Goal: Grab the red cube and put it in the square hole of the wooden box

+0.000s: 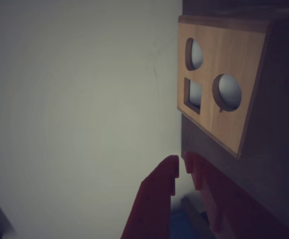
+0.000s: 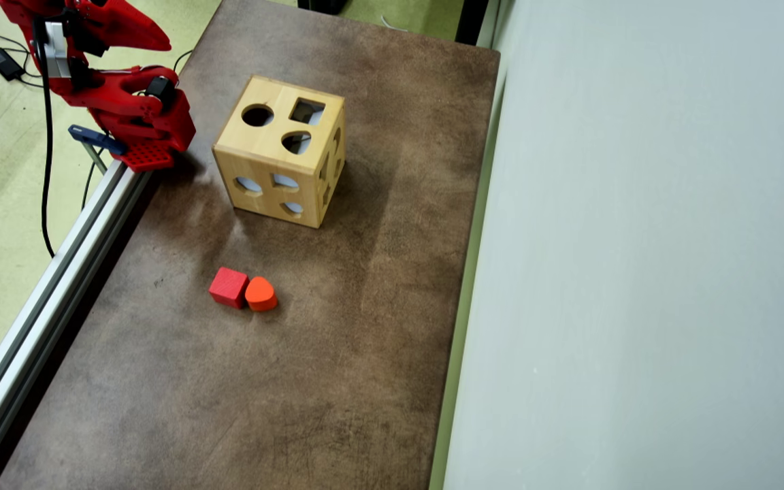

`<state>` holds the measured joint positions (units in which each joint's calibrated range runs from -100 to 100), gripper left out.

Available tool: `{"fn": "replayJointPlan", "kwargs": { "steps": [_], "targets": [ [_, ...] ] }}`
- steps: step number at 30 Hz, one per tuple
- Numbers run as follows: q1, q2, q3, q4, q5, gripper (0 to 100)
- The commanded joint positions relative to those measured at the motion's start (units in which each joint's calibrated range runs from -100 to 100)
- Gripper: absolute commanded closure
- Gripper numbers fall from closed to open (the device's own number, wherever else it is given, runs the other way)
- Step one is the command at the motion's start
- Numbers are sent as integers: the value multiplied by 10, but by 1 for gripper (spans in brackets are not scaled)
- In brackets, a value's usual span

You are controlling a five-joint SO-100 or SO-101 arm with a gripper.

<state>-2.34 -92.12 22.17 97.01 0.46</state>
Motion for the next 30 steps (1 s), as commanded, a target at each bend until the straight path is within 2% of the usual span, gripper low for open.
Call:
{"fn": "replayJointPlan", "kwargs": {
  "steps": [1,9,13,21,30],
  "targets": [
    [3,123,-50,-2,0,97],
    [14,419,-313,-2,0,97],
    [107,552,-404,-1,4,97],
    [344,805,-430,-2,4,97],
    [425,1048,-431,-28,4,97]
  ]
}}
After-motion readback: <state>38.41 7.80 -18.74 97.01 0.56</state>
